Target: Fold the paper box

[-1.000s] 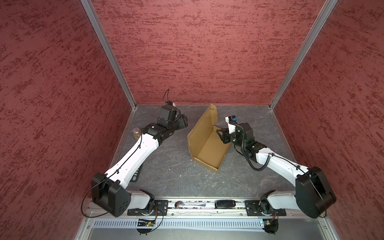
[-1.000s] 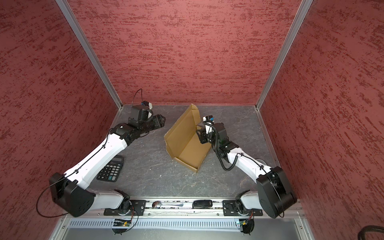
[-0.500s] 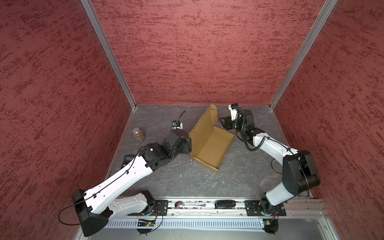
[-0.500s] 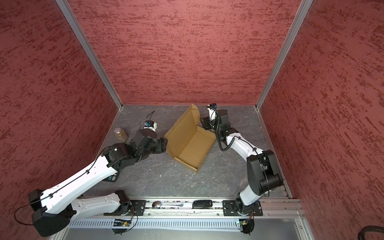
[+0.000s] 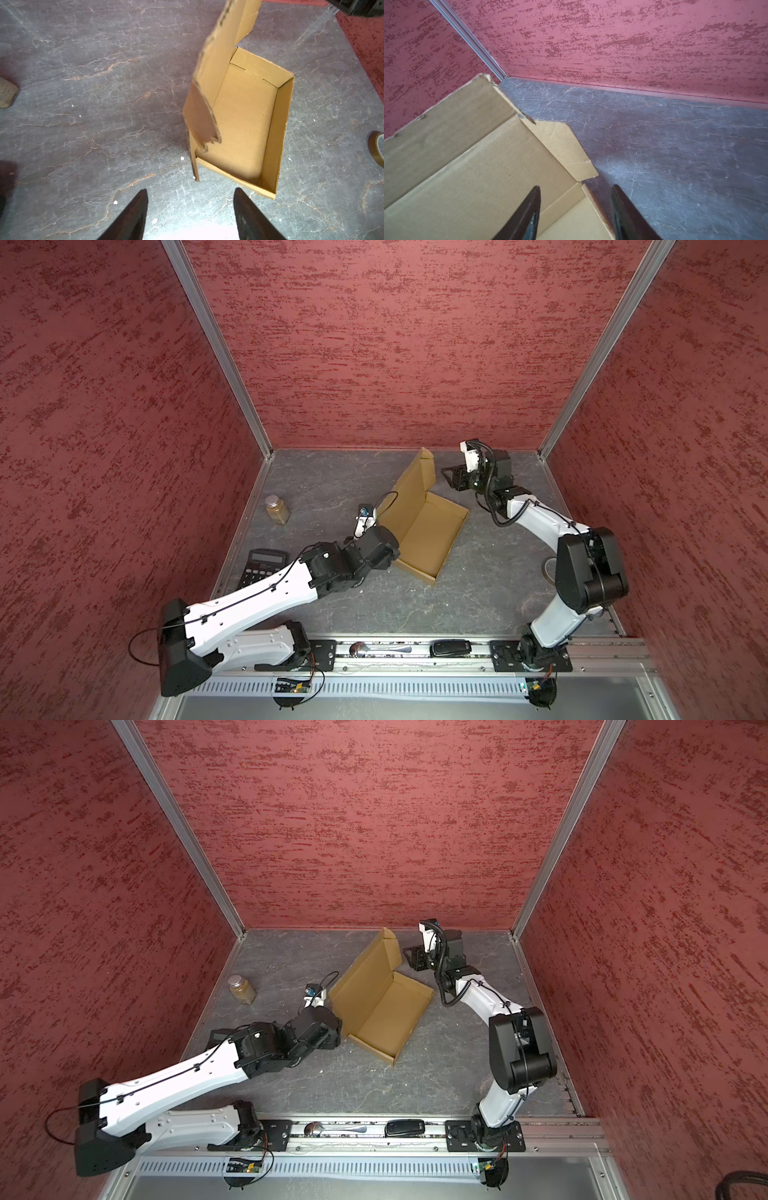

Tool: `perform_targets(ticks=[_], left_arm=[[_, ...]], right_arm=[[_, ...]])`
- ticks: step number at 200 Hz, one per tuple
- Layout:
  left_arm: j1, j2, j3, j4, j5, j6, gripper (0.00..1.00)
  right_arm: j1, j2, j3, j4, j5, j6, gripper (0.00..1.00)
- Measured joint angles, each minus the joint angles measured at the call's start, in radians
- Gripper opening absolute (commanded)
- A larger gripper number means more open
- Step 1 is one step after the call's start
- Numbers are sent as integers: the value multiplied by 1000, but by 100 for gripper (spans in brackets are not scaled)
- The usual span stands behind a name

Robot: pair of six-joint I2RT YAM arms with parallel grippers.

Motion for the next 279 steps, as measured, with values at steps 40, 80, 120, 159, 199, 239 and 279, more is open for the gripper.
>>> perform_targets(ticks=[40,80,120,159,199,239,279], left_arm=[[-5,74,-2,62,7,-25,55],[-4,117,-3,98,10,-24,45],[7,144,-14,130,14,-20,38],[25,153,-18,154,22,-9,34],[30,153,-19,167,27,6,32],[30,153,-25,171,28,11,30],[30,153,-28,172,29,13,29]], right_arm=[[-9,23,34,-34,-56,-44,56],[-16,56,66,-51,-95,-77,56],[-23,75,66,-62,-122,-90,56],[-29,89,98,-88,-158,-117,57],[-42,128,148,-106,-215,-156,62],[-56,187,202,-124,-251,-186,65],[-86,262,286,-149,-299,-217,67]])
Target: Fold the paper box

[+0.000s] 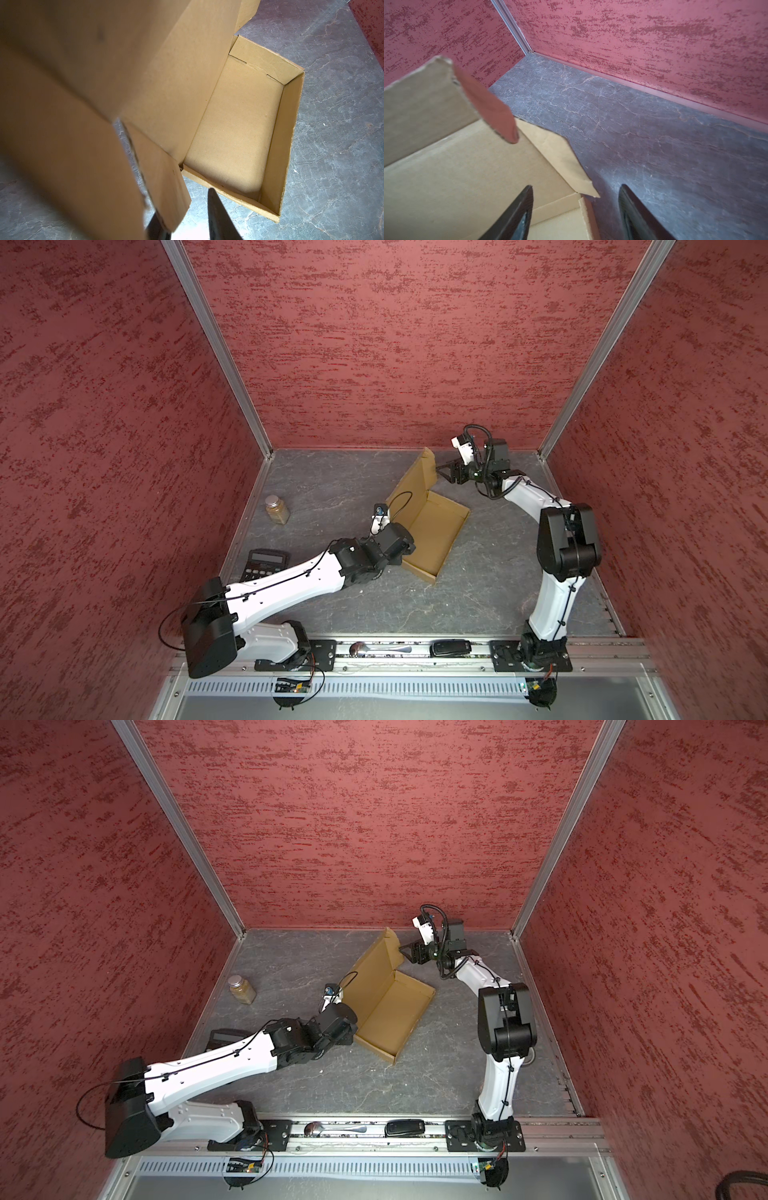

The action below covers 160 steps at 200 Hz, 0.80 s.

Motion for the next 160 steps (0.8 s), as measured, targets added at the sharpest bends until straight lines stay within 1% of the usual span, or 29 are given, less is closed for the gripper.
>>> perform_targets(ticks=[61,160], left_arm=[[1,0,-5,0,4,8,29],[-1,0,-17,2,19,16,29]], right_arm=[[-11,103,122,-58,-80,-57,68],[-10,177,182,-81,-148,-63,69]])
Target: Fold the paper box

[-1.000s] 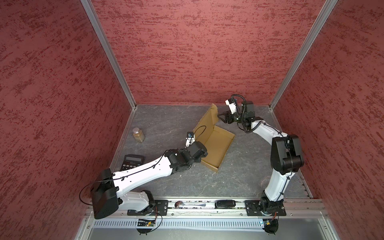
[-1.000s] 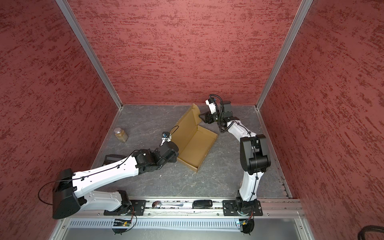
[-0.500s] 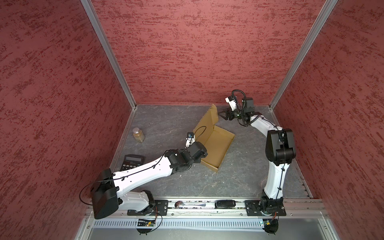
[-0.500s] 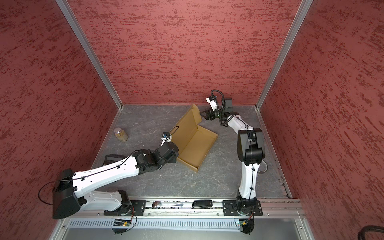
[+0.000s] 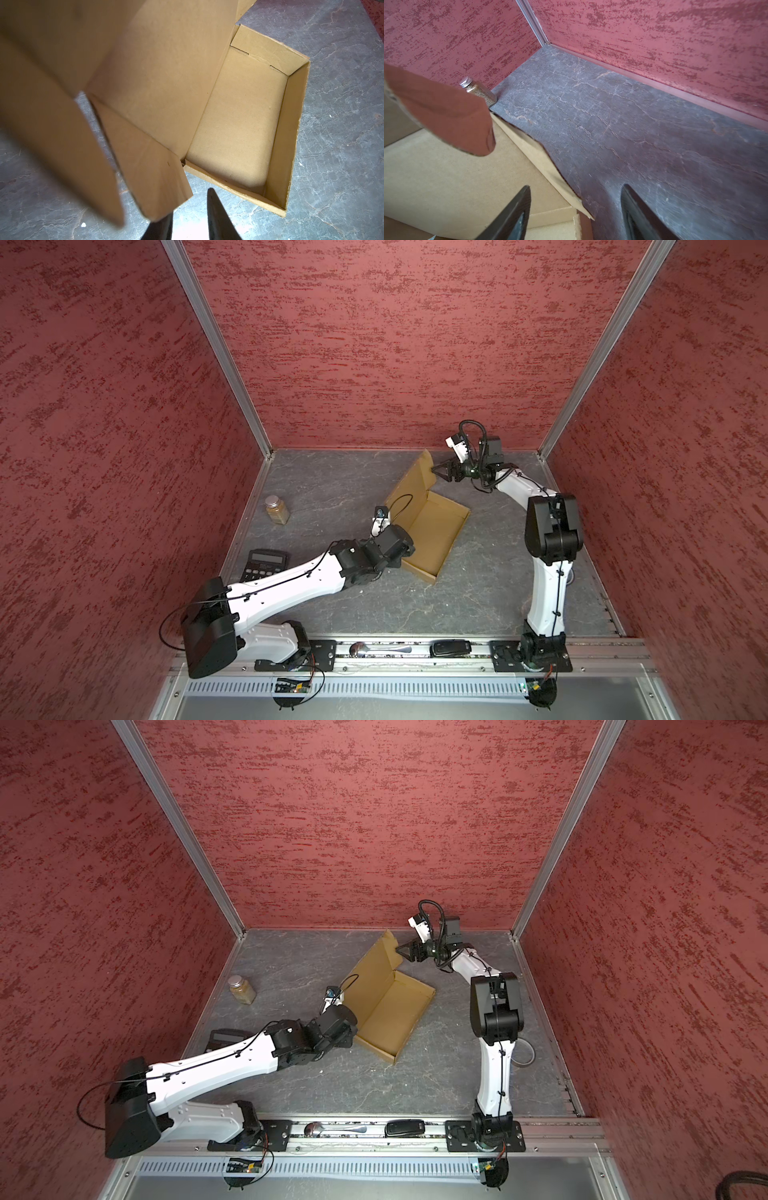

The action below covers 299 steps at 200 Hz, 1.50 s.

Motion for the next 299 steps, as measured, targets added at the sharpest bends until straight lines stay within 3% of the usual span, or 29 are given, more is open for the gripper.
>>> perform_targets(ticks=[115,219,299], left_arm=[[-1,0,0,12,2,3,29],[3,0,0,22,0,16,30],[64,-7,-1,31,-1,44,30]], right_arm=[[40,75,117,-53,-51,-5,65],[50,76,80,-72,-68,-15,39],[50,3,-10,-34,-64,-2,20]])
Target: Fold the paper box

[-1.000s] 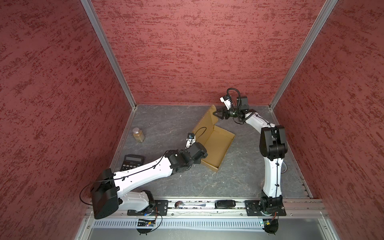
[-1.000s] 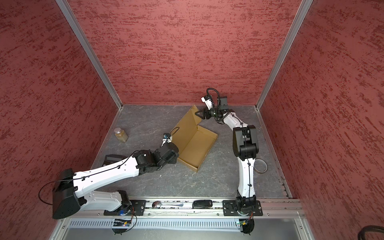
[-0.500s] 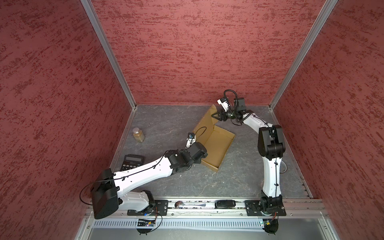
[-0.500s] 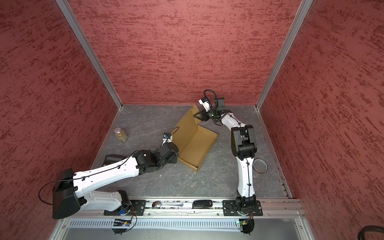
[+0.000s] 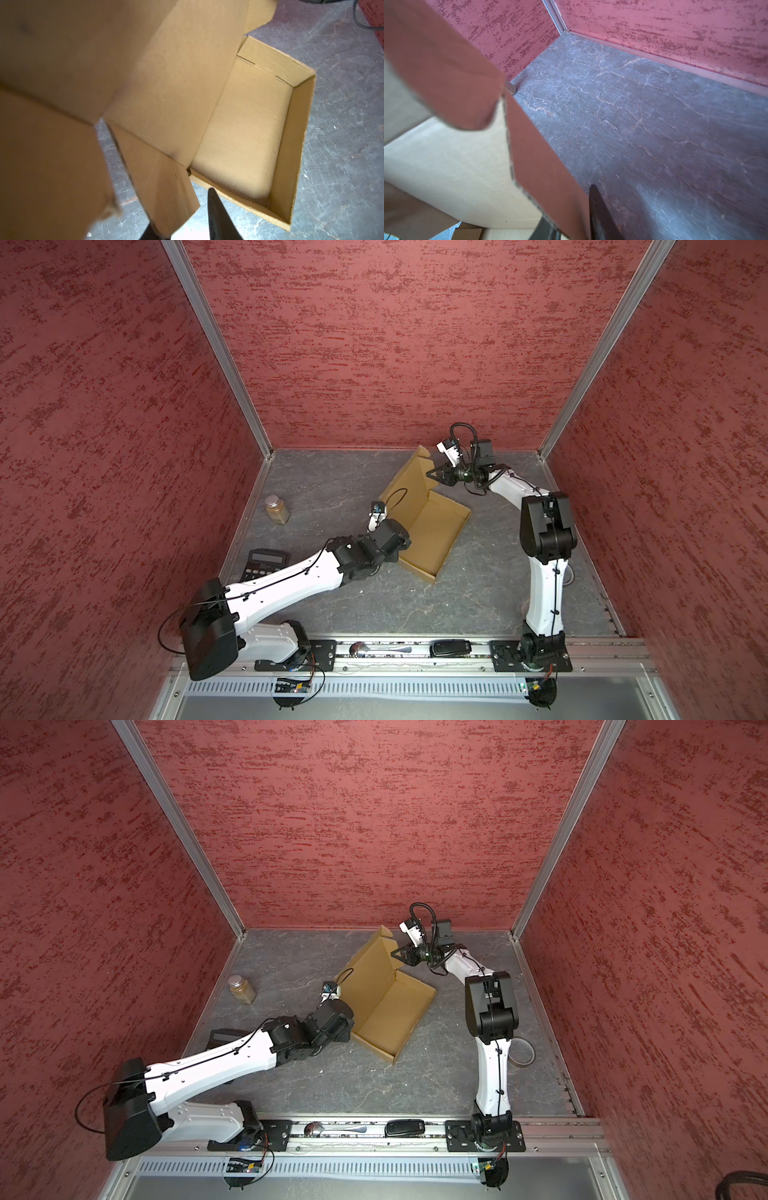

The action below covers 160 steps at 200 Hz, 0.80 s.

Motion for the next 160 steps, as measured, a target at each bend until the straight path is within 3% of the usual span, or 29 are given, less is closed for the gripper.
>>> perform_targets(ticks=[92,160], left_arm=[[118,-9,6,50,14,94,30],[236,56,54,109,71,197,30]], right_arm=[[0,-145,-255,145,50,36,14],[1,-325,-481,280,176,89,13]])
